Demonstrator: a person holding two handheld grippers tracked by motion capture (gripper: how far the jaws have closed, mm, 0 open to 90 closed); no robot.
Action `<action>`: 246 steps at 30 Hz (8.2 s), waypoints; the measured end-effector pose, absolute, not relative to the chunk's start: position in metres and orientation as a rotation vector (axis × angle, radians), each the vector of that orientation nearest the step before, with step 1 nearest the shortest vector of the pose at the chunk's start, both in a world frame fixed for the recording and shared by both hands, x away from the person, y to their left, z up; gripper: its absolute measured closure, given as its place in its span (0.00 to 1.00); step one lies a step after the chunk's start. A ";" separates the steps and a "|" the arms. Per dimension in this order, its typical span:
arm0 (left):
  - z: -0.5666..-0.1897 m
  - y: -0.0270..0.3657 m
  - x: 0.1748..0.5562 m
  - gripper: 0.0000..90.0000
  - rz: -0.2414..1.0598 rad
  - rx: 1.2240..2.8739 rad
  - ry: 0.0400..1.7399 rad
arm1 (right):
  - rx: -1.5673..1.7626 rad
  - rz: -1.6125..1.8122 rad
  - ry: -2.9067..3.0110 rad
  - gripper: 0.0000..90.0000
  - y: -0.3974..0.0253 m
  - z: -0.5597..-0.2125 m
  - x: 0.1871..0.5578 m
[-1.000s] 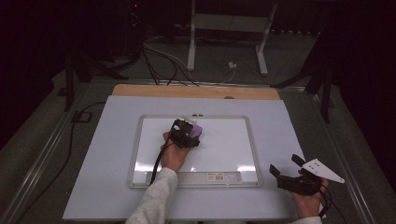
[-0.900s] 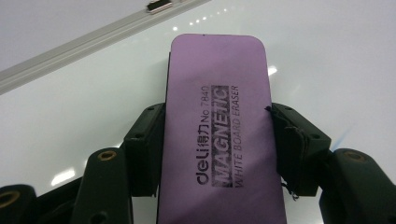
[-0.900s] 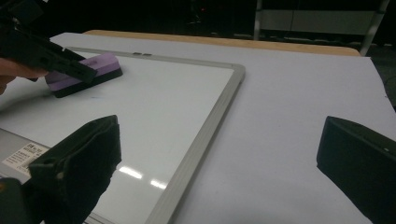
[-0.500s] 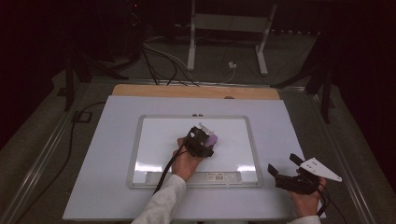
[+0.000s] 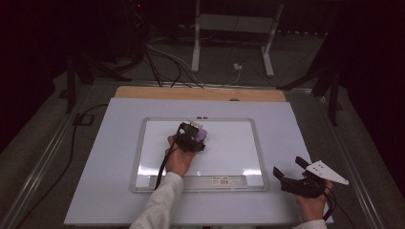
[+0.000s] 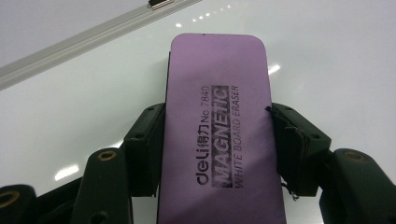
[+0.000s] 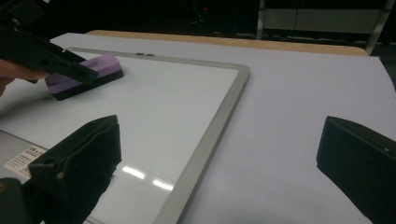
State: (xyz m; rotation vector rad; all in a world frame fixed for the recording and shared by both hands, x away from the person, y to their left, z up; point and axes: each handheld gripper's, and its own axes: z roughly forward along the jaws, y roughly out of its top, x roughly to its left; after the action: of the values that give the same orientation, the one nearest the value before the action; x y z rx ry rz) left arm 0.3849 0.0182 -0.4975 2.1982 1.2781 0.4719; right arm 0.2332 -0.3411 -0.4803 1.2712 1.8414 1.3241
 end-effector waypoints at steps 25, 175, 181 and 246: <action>-0.474 -0.001 0.355 0.47 0.416 2.149 1.142 | 1.278 1.309 1.828 0.00 -0.346 -0.480 0.229; -0.490 0.172 0.387 0.71 0.666 1.752 1.706 | 1.265 1.290 1.860 0.00 -0.342 -0.482 0.230; -0.495 0.168 0.389 0.71 0.673 1.732 1.748 | 1.274 1.293 1.854 0.00 -0.344 -0.482 0.229; -0.476 0.235 0.240 0.01 0.685 1.675 1.109 | 1.253 1.295 1.838 0.00 -0.340 -0.480 0.226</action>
State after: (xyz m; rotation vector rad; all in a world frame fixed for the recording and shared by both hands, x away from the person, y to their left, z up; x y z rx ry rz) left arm 0.2396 0.2349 -0.4764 1.6752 1.1094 0.6853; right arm 0.2258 -0.3395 -0.4801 1.2532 1.8377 1.2952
